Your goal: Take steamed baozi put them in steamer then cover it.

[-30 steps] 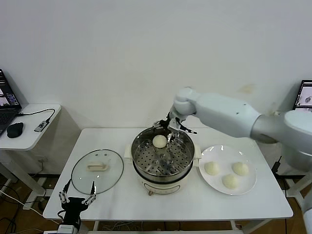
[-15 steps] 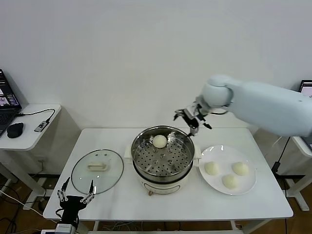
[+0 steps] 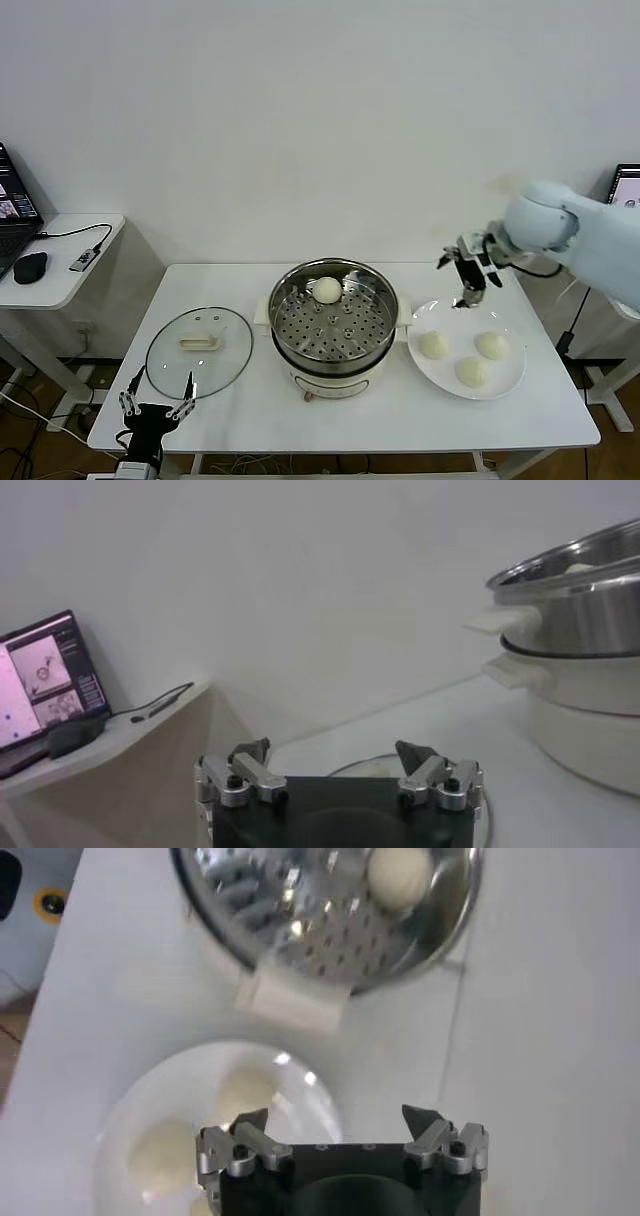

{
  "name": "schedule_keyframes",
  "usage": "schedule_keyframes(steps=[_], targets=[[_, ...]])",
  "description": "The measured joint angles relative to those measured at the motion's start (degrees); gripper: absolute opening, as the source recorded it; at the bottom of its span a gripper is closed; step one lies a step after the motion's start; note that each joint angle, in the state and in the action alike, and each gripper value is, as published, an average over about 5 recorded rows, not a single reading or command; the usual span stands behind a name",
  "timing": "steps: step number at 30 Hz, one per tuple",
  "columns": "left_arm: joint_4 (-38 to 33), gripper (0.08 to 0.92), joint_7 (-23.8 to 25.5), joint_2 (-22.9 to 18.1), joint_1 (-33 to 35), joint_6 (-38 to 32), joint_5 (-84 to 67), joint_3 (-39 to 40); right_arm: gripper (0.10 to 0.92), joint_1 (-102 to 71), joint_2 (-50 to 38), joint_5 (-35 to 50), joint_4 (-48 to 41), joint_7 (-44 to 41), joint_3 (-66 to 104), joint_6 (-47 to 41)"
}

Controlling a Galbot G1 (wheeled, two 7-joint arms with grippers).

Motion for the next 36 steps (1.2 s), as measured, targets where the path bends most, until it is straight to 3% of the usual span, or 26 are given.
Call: schedule_keyframes(steps=[9,36], targets=[[-0.09,0.823,-0.01,-0.42,0.54,-0.01,-0.03,-0.75,0.823,-10.56,0.54,-5.61,-4.37,-0.37,6.75,1.43],[1.23,0.823,0.08,-0.73,-0.02,0.03,-0.01,-1.00,0.823,-26.32,14.50,-14.67,-20.33,0.40,16.20,4.79]])
